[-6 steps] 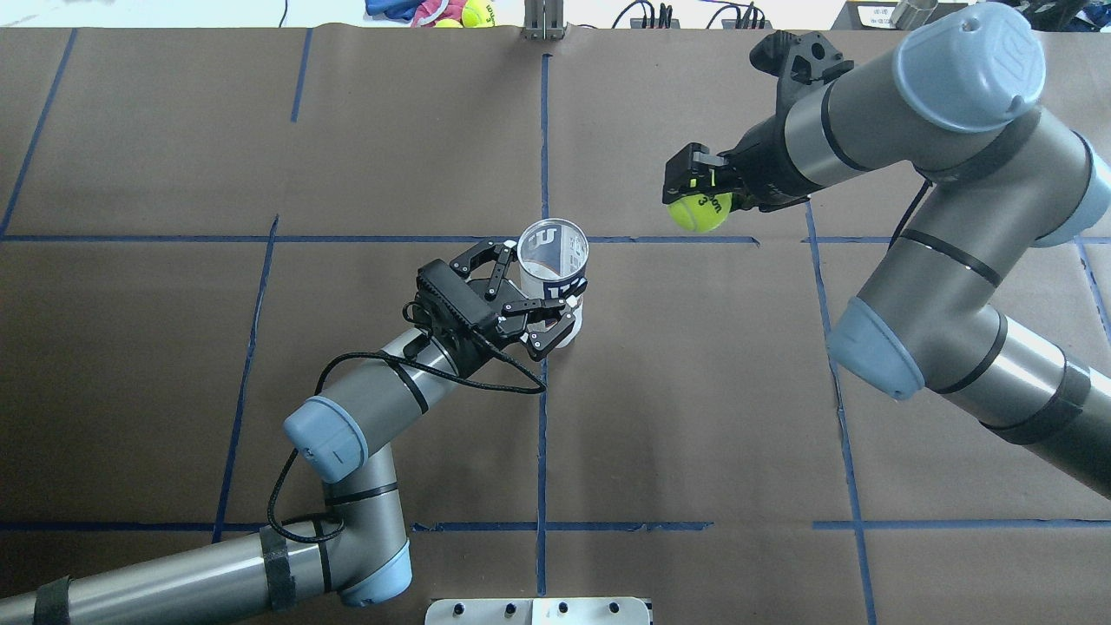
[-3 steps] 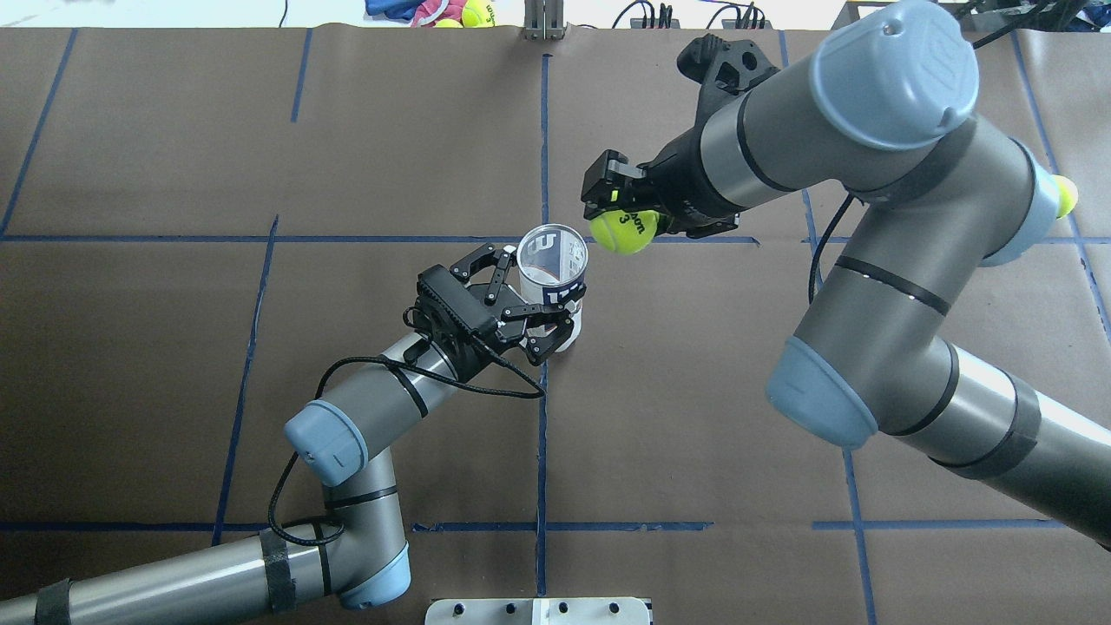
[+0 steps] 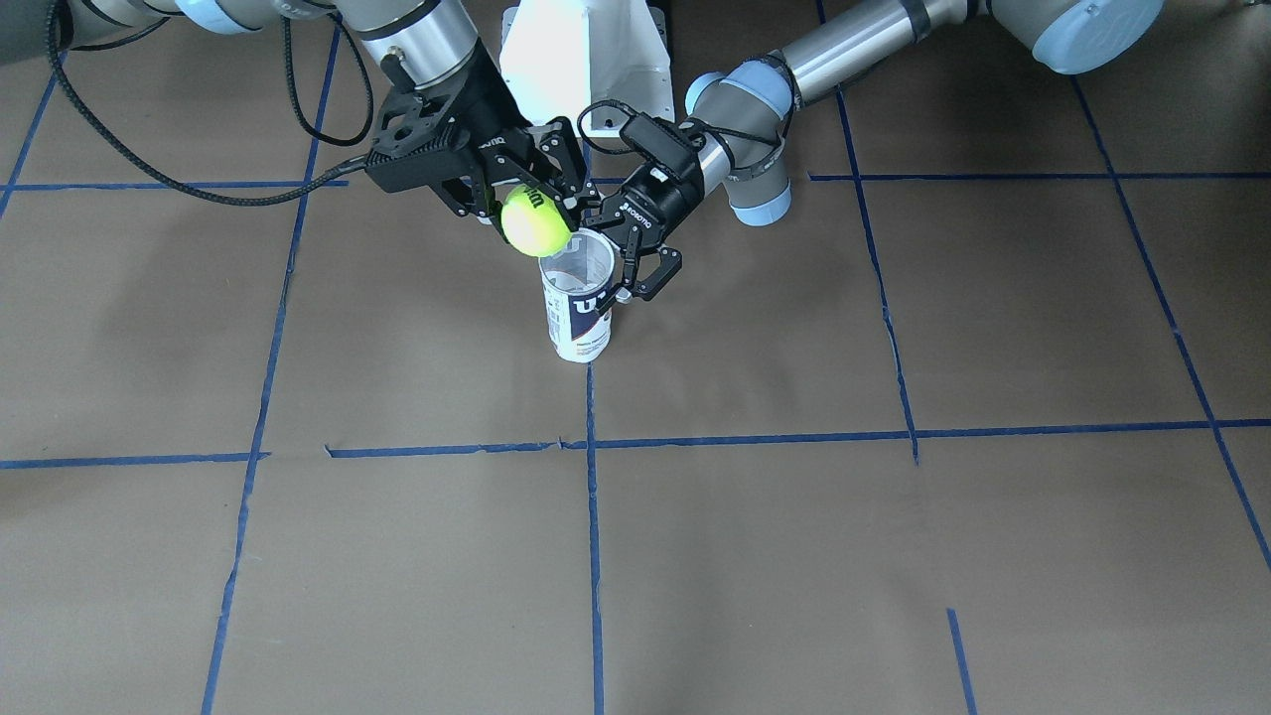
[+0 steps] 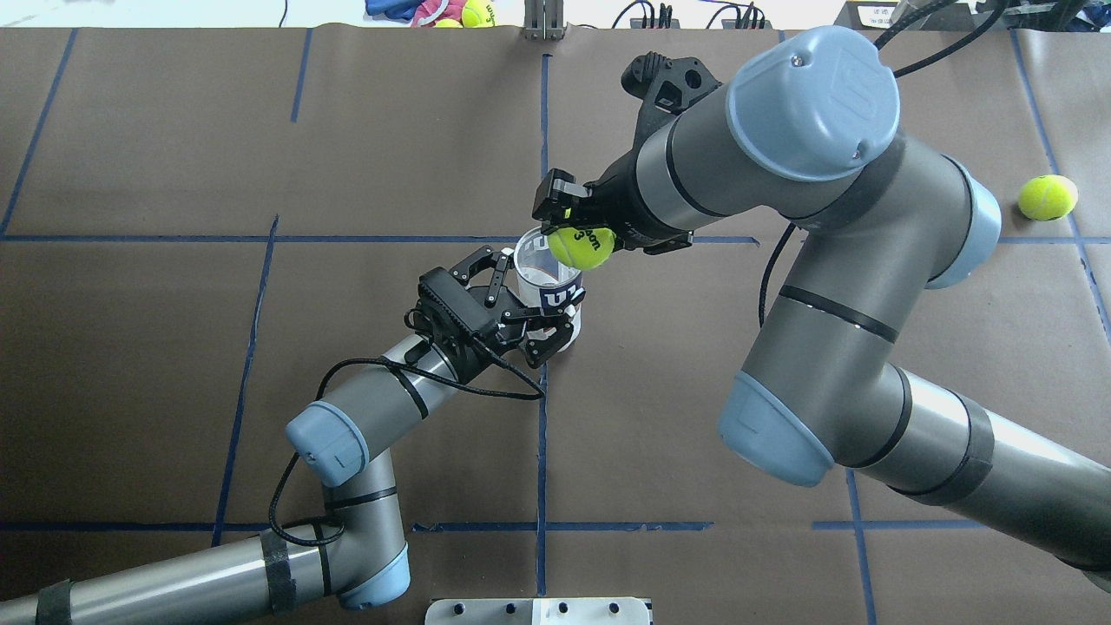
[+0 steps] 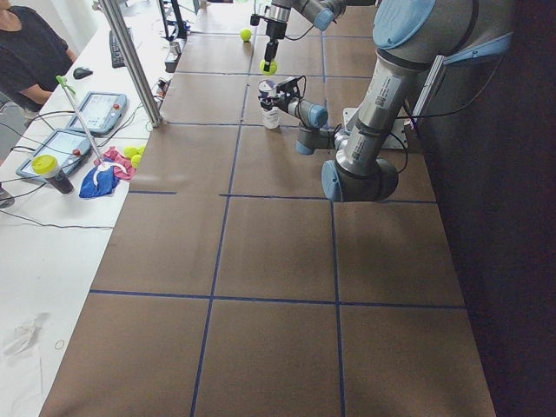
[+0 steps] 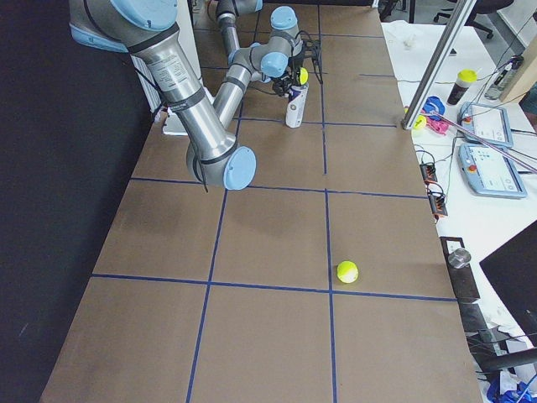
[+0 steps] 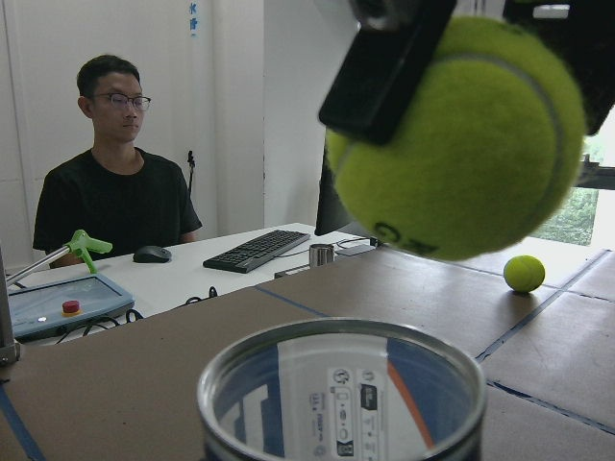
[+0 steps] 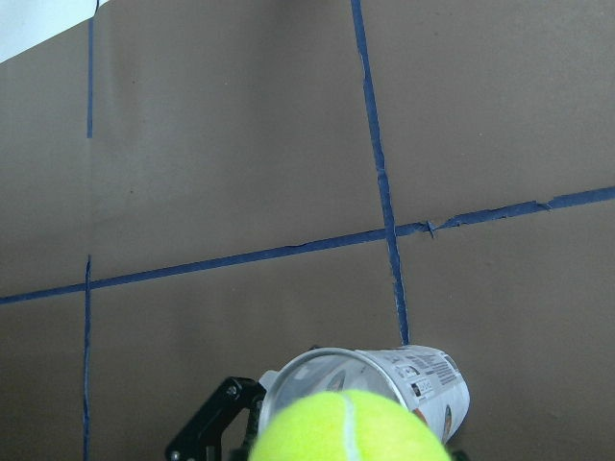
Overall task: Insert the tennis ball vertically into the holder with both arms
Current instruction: 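Carry the ball with the right gripper over the tube opening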
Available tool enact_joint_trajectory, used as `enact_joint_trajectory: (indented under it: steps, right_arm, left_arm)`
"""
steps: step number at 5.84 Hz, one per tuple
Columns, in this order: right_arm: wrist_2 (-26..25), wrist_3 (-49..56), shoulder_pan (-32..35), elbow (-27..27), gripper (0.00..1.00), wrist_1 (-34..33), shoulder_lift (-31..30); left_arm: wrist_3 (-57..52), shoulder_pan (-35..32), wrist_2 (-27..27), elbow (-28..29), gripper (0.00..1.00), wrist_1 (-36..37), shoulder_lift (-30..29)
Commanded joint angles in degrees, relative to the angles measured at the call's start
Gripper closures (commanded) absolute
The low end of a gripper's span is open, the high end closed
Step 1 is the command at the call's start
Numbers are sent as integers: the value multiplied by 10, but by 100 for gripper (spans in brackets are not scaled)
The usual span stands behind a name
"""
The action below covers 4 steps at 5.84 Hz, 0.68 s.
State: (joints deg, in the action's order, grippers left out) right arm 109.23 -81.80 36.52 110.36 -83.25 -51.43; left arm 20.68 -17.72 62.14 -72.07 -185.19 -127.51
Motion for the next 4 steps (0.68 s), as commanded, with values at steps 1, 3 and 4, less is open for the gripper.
enact_joint_trajectory:
  steps: [1, 3, 4]
  right_arm:
    - [-9, -5, -6, -17, 96, -2, 15]
    - [-22, -4, -10, -46, 74, -2, 40]
    - [-22, -4, -10, -45, 40, -2, 40]
  left_arm:
    - [1, 4, 0, 0, 13, 0, -1]
    - [1, 4, 0, 0, 13, 0, -1]
    - [1, 4, 0, 0, 13, 0, -2]
